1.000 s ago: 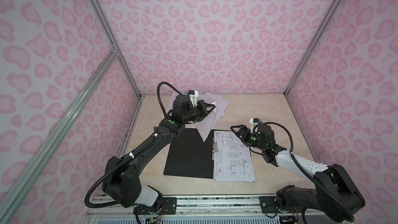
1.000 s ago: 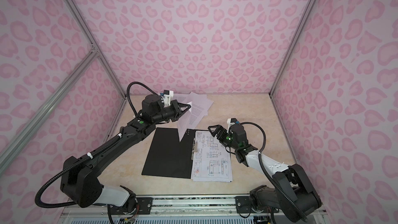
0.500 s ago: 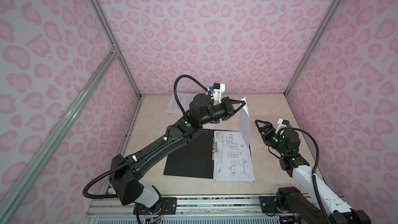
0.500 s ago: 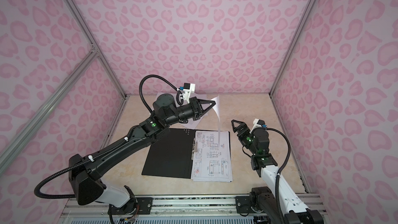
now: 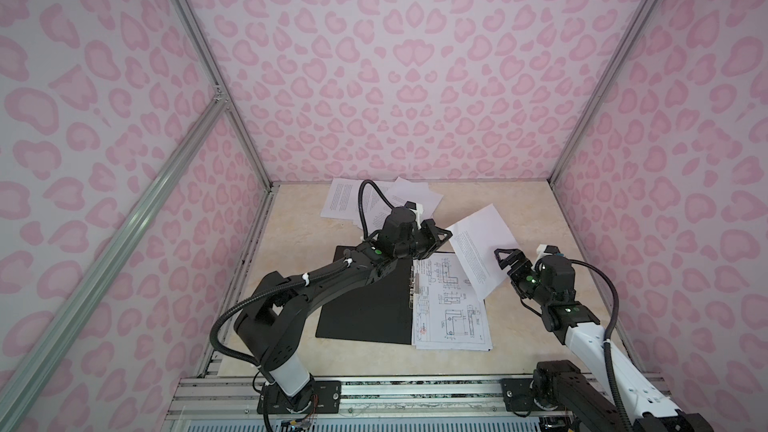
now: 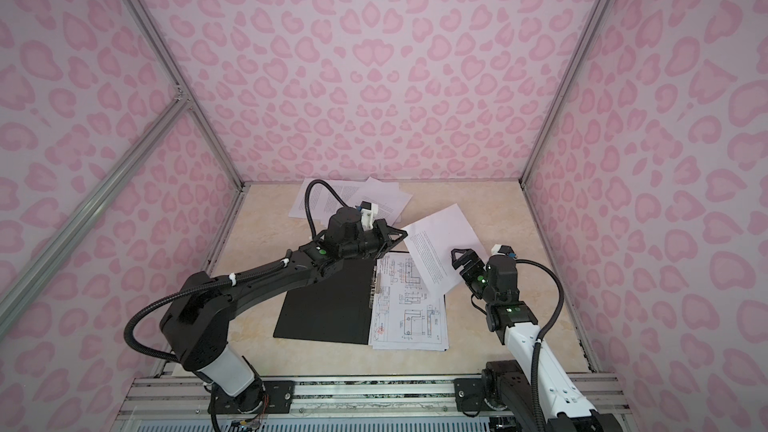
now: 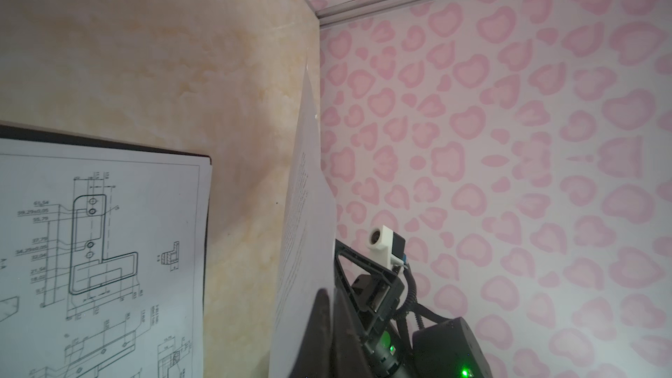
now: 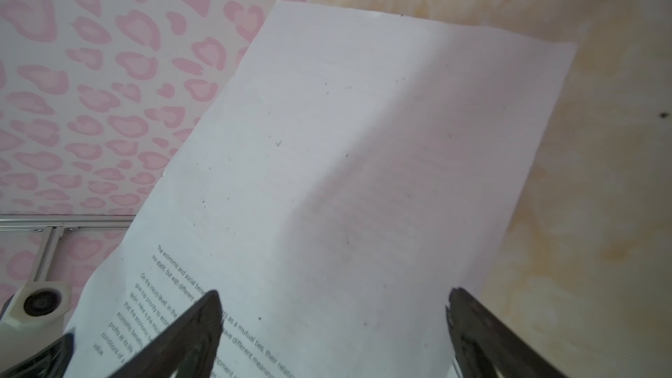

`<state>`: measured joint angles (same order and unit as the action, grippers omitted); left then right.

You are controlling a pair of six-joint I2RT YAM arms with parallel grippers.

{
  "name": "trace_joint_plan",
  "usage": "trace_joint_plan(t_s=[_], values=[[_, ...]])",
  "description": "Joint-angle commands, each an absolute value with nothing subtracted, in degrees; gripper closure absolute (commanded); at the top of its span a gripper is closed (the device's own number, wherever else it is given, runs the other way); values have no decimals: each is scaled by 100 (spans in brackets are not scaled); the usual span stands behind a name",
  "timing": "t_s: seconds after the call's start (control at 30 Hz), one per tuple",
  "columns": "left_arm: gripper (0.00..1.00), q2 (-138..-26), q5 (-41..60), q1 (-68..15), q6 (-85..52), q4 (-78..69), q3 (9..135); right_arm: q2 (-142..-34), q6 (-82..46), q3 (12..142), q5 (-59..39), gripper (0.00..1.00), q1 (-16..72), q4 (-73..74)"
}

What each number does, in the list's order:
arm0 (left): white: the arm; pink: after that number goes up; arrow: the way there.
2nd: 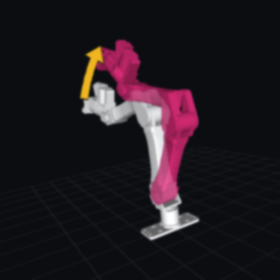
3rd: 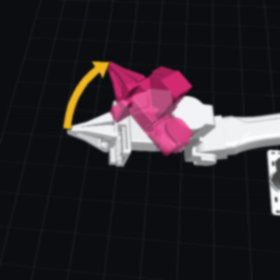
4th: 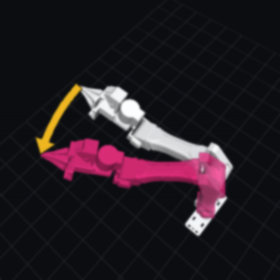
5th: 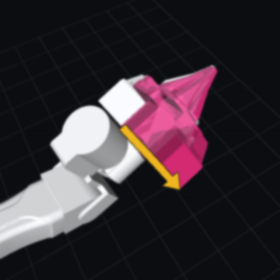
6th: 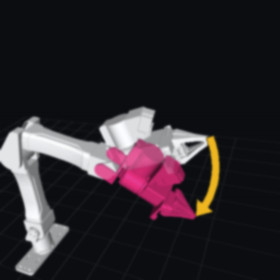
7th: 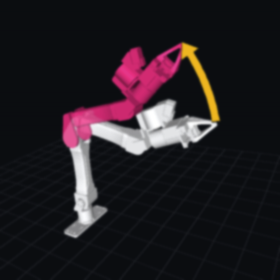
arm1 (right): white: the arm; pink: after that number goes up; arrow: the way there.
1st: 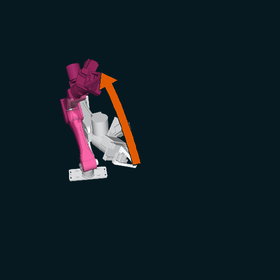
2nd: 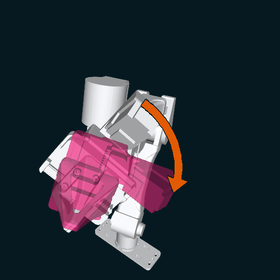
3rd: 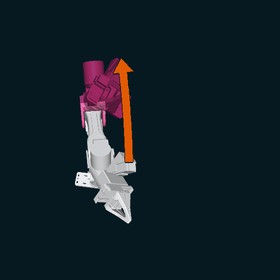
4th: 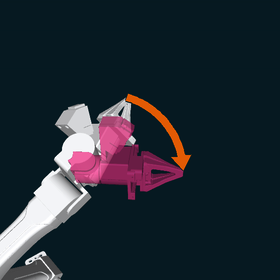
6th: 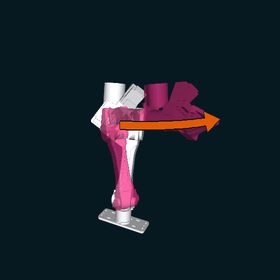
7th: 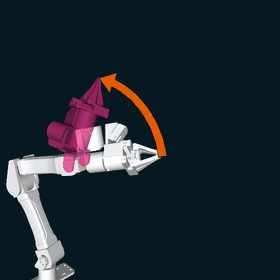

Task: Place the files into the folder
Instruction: 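Lift a text sheet with the left gripper while the right grasps its edge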

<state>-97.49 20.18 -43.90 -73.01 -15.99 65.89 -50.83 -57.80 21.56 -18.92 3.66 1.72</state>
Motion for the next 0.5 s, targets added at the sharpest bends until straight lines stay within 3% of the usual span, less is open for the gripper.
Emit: trace_joint_plan(t_s=[0.0,0.47], values=[[97,-10144,2110,-4438,-7488,-1842,6628,-5147,-5743,1891,-1942,3,304,64],[97,-10639,2010,-4475,-8470,-1992,7157,-4403,-5826,1266,-2280,3,-411,-808]])
